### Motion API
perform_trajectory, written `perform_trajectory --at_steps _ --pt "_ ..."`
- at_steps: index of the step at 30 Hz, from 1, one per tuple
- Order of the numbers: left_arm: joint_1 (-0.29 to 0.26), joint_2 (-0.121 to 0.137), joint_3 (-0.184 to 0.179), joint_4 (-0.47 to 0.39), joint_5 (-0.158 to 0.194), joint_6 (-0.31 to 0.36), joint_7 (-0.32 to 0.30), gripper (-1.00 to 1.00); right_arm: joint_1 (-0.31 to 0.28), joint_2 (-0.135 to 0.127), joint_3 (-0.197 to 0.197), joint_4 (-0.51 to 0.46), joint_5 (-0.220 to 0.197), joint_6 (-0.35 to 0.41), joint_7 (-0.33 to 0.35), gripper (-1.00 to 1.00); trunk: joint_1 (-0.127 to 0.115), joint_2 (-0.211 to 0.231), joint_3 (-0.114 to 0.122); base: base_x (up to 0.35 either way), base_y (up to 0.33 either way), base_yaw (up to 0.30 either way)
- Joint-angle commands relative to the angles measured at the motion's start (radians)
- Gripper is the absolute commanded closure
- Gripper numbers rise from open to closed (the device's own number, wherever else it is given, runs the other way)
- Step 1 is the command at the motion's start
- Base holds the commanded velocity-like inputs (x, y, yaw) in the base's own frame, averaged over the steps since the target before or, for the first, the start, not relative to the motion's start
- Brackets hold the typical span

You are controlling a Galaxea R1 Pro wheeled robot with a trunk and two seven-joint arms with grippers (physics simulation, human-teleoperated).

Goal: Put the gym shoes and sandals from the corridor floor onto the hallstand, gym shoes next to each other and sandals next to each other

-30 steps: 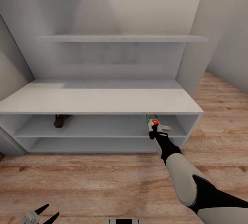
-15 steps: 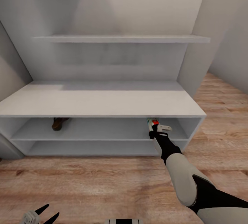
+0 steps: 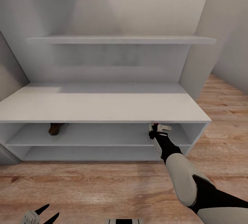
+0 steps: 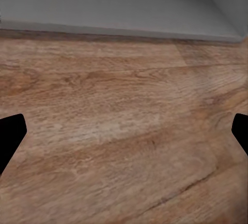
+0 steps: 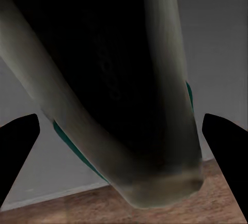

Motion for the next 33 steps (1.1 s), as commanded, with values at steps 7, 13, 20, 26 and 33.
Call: perform_trajectory --at_steps 7,13,20,26,33 --pt "-0.001 0.000 0.002 0.001 0.001 -0.005 -0.004 -1.00 0.000 0.001 -0.004 -0.002 0.009 0.006 0.000 1.00 0.000 0.000 -0.001 0.047 0.000 0.000" --pt "-0.001 0.000 0.002 0.001 0.001 -0.005 -0.004 -1.00 0.000 0.001 -0.004 -0.002 0.009 0.006 0.000 1.00 0.000 0.000 -0.001 0.073 0.000 0.000" --pt "-0.001 0.000 0.002 0.001 0.001 -0.005 -0.004 -1.00 0.000 0.001 -0.004 -0.003 0.009 0.006 0.000 1.00 0.000 0.000 -0.001 0.027 0.000 0.000" --pt "-0.001 0.000 0.002 0.001 0.001 -0.005 -0.004 -1.00 0.000 0.001 -0.004 -0.003 0.009 0.006 0.000 1.00 0.000 0.000 -0.001 0.019 0.000 0.000" --pt "-0.001 0.000 0.002 0.001 0.001 -0.005 -0.004 -1.00 0.000 0.001 -0.004 -0.003 0.009 0.006 0.000 1.00 0.000 0.000 -0.001 0.098 0.000 0.000"
